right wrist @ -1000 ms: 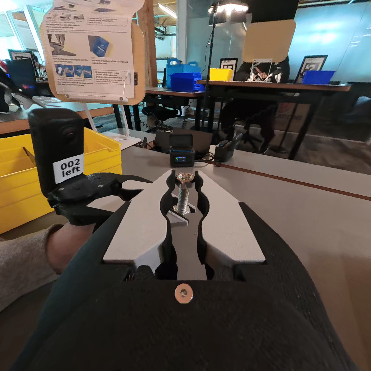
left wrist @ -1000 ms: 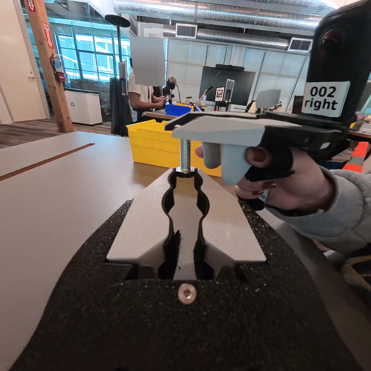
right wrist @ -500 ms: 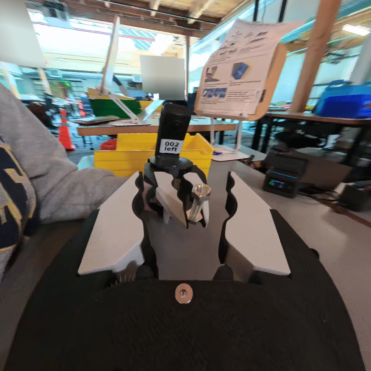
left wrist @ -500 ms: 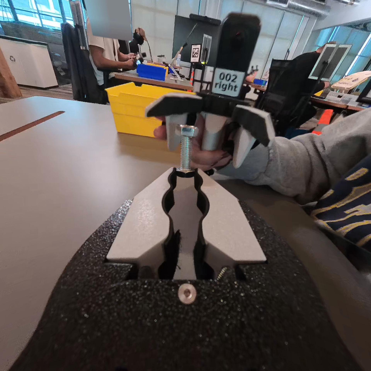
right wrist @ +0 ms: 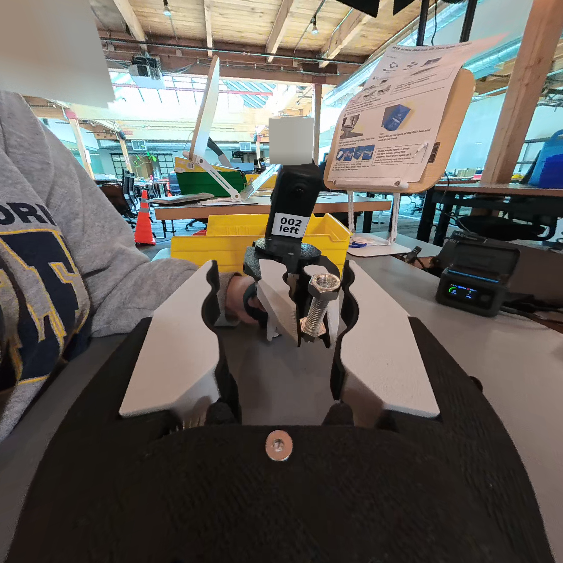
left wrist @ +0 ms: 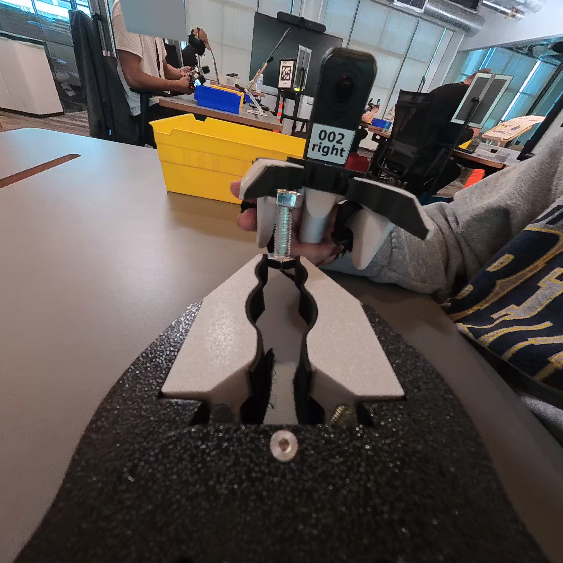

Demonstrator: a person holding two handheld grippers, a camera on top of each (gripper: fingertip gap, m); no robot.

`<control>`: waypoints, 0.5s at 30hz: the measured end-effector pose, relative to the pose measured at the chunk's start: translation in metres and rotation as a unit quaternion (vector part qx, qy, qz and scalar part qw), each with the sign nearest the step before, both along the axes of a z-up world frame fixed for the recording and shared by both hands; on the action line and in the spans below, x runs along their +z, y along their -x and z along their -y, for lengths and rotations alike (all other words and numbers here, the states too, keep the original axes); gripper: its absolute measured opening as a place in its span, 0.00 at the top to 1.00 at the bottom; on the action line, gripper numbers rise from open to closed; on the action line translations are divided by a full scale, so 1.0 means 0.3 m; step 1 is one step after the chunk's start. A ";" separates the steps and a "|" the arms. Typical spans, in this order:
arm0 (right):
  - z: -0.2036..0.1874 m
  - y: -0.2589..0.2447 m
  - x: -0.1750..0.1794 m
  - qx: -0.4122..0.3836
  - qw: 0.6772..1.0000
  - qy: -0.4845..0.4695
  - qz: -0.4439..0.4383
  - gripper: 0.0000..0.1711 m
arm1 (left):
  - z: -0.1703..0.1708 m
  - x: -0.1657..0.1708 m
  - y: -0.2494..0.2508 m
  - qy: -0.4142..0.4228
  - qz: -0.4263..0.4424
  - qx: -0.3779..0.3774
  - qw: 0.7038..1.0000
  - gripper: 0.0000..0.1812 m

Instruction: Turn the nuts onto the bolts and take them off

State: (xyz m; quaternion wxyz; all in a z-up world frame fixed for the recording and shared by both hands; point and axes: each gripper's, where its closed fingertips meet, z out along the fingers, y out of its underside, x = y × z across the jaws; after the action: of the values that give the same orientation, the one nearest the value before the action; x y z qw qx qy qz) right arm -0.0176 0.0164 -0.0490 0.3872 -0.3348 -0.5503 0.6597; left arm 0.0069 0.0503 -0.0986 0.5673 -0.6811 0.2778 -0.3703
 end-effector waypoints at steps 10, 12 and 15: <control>-0.055 -0.031 0.001 -0.040 0.999 -0.001 0.001 0.62 | 0.001 0.020 0.014 0.005 0.034 -0.004 0.999 0.92; -0.056 -0.019 0.012 -0.046 0.999 0.003 -0.002 0.66 | 0.007 0.010 -0.005 0.009 0.022 -0.015 1.000 0.92; -0.056 0.000 0.002 -0.061 0.998 -0.009 0.006 0.76 | 0.016 0.012 -0.012 0.008 0.024 -0.027 0.999 0.92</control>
State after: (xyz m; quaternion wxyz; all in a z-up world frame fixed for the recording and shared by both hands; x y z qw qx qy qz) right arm -0.0174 0.0333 -0.0484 0.4264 -0.3685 -0.5369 0.6278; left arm 0.0107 0.0454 -0.0950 0.5581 -0.6687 0.2791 -0.4043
